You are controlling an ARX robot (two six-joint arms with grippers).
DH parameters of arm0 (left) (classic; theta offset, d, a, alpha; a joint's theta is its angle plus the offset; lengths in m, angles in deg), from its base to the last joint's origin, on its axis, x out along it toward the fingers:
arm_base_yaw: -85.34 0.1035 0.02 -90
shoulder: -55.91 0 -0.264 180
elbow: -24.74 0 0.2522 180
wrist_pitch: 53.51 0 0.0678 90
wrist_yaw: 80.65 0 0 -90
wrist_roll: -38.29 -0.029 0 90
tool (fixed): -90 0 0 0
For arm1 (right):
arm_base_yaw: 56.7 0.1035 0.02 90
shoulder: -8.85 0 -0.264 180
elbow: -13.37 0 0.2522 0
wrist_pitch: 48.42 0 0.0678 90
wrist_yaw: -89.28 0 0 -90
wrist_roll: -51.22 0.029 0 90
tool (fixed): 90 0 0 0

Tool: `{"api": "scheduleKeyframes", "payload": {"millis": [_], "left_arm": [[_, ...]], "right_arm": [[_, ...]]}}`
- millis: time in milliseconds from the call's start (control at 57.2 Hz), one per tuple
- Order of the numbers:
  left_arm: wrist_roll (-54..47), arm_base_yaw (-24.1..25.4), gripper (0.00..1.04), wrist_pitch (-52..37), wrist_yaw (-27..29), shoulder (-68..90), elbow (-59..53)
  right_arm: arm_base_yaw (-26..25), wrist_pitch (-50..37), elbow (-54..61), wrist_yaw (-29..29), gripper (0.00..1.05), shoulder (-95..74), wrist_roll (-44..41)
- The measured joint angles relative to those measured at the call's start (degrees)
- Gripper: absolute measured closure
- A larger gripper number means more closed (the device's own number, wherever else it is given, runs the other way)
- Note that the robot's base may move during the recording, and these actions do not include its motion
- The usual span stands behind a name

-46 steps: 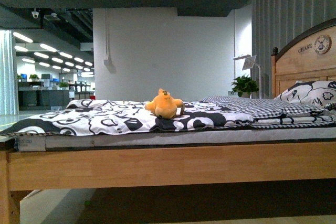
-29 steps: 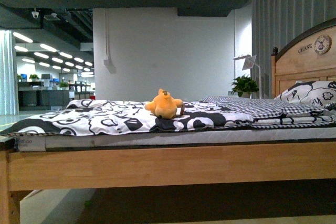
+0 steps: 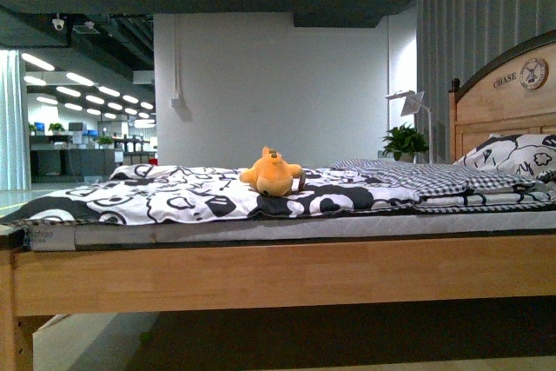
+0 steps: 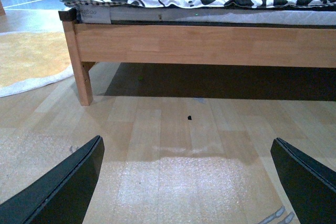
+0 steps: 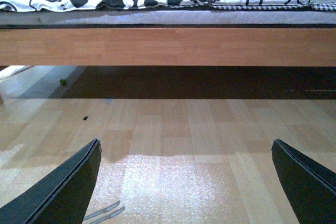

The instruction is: Put away toys

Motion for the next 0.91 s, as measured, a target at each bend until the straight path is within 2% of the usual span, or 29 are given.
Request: {"api": "scheduleKeyframes", "payload": {"millis": [909], "left_arm": [[0.0, 0.0, 0.06, 0.0, 0.0, 0.0, 0.0]], "right_arm": [[0.0, 0.0, 0.0, 0.0, 0.07, 0.0, 0.0]]}}
